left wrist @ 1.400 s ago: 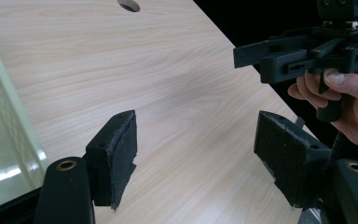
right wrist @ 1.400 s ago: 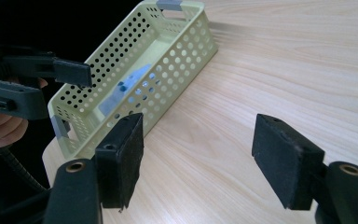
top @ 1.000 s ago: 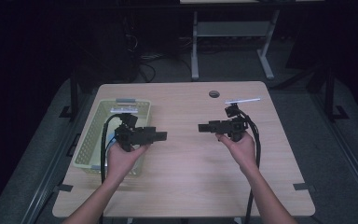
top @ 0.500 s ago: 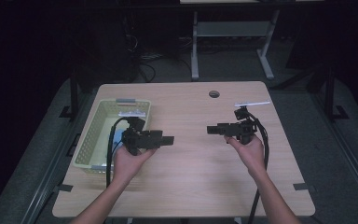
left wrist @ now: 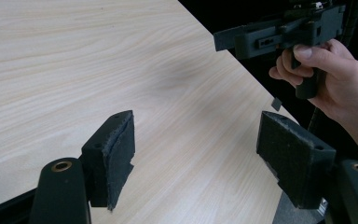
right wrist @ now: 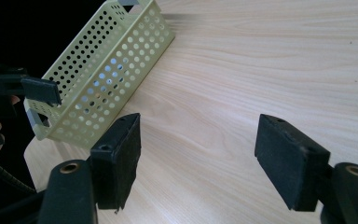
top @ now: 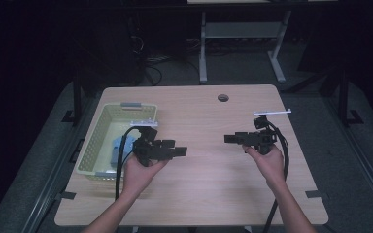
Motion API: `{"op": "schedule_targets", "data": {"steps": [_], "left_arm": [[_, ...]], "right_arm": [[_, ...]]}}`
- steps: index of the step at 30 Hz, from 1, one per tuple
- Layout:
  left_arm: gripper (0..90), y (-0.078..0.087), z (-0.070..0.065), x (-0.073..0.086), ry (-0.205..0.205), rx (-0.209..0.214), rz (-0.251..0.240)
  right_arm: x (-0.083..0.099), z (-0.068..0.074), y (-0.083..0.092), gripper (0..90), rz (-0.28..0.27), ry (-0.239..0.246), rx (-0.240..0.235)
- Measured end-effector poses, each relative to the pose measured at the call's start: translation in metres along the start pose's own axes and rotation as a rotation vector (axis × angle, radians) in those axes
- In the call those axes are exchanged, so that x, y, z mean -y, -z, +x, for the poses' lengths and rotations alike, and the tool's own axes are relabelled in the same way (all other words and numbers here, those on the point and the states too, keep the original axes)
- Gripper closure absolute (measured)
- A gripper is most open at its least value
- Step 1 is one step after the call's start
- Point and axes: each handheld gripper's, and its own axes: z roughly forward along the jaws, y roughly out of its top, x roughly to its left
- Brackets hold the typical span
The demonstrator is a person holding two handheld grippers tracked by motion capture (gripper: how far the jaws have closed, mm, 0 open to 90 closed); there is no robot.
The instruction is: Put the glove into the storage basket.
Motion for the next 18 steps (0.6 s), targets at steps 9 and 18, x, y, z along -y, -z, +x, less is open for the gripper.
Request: {"op": "schedule_targets", "data": {"steps": [9,18], "left_arm": [[27.2,-0.007,-0.005,0.007,-0.004,0.010,0.009],[27.1,-0.015,-0.009,0.015,-0.010,0.015,0.013]], "right_arm": [[0.007,-0.007,0.006,30.4,-0.008,0.006,0.018],[0.020,-0.018,0.013,29.7,-0.008,-0.019,0.027]]}}
